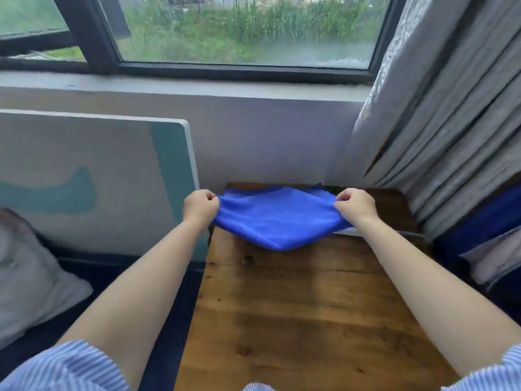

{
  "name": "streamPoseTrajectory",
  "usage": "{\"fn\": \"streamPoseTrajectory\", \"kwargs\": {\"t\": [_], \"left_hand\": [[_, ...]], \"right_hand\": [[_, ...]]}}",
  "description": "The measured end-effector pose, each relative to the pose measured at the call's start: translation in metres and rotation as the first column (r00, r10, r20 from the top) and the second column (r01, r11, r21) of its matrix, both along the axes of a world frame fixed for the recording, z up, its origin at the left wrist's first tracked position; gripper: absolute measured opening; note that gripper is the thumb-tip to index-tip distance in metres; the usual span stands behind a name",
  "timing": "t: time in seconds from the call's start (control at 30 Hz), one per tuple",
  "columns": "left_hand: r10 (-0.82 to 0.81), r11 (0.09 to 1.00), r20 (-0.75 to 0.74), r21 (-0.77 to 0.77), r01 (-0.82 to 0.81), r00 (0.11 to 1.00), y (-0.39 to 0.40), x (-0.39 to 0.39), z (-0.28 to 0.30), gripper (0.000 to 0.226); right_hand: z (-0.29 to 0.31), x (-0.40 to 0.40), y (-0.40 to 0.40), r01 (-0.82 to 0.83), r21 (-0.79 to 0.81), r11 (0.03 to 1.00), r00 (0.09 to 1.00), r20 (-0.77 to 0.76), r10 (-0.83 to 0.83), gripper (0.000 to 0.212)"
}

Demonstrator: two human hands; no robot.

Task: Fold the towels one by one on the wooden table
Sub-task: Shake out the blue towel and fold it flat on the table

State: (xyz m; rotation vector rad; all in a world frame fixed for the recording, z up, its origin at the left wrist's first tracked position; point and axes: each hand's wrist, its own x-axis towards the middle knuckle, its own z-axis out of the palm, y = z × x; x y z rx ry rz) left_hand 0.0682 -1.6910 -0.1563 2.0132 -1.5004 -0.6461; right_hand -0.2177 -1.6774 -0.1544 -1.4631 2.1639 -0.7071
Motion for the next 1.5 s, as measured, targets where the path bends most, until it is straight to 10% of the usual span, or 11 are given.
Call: {"fn": "streamPoseTrajectory", "kwargs": {"t": [0.17,0.4,0.5,0.9,1.03,1.27,1.5], "left_hand": [[-0.165,0.951,0.079,0.276,0.138,0.983,0.056,-0.004,-0.071,0.022],[-0.568,0.539,0.146,0.810,0.231,0.810,0.129,-0.012,-0.143,0.013],[-0.572,0.482,0.142,0.855,0.191,0.808,0.148,-0.006,-0.160,0.025],[-0.563,0.037,-0.183,0.969,0.245,0.806,0.201,0.010,-0.192,0.025],[-0.571,0.213,-0.058,0.953,0.215,0.819,0.175,0.006,-0.186,0.027],[-0.509,0.634,0.236,0.754,0.175,0.828,0.094,-0.018,-0.177,0.012],[-0.354,0.795,0.354,0.602,0.079,0.866,0.030,-0.039,-0.192,0.032]], "right_hand": [[-0.078,-0.001,0.059,-0.083,0.403,0.912,0.972,-0.171,0.164,0.027],[-0.151,-0.001,0.144,-0.239,0.692,0.681,0.853,-0.185,0.488,0.040],[-0.163,-0.006,0.164,-0.269,0.770,0.579,0.811,-0.144,0.567,0.010],[-0.189,-0.035,0.201,-0.266,0.940,0.212,0.610,-0.006,0.792,0.027],[-0.182,-0.044,0.160,-0.259,0.936,0.237,0.557,-0.055,0.829,0.031],[-0.177,-0.037,0.078,-0.386,0.704,0.596,0.622,-0.278,0.732,0.029],[-0.189,-0.032,0.012,-0.545,0.424,0.724,0.623,-0.374,0.687,0.020]]}}
